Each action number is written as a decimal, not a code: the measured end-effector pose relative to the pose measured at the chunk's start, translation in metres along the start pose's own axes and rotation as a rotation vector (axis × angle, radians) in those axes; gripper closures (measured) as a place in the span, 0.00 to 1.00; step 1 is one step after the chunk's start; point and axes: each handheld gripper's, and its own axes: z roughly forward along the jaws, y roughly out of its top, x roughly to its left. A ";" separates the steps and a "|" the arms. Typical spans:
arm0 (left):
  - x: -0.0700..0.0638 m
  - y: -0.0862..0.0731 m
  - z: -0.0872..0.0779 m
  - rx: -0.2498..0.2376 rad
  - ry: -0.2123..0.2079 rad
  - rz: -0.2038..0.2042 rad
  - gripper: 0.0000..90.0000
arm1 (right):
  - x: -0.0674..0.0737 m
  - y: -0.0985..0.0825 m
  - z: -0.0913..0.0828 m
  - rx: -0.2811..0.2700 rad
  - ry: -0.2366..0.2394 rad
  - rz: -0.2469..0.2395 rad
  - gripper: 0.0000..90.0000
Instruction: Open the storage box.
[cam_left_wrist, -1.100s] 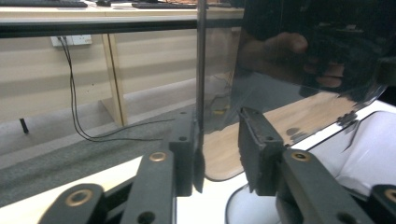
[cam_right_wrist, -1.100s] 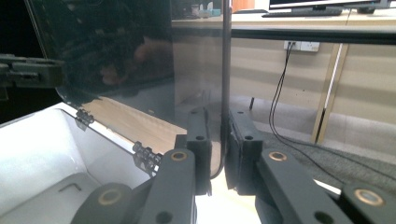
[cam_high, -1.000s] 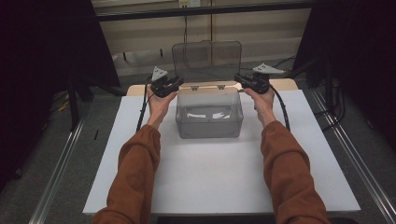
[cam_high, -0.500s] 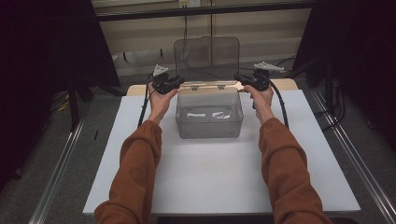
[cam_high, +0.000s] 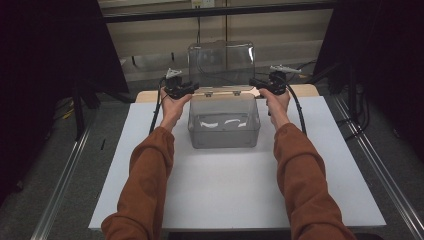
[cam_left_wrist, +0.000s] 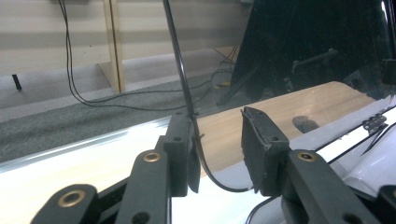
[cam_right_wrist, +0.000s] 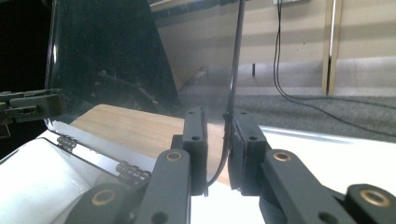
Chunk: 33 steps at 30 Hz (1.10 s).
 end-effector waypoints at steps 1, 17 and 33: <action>0.000 0.000 0.001 0.012 -0.002 0.003 0.70 | 0.000 0.001 0.001 0.007 -0.001 0.003 0.85; 0.001 -0.001 0.008 0.041 -0.008 -0.003 0.60 | 0.002 0.000 0.005 0.040 -0.035 -0.023 0.79; 0.004 -0.003 0.009 0.058 -0.020 -0.036 0.58 | -0.003 -0.006 0.012 0.032 -0.023 0.042 0.76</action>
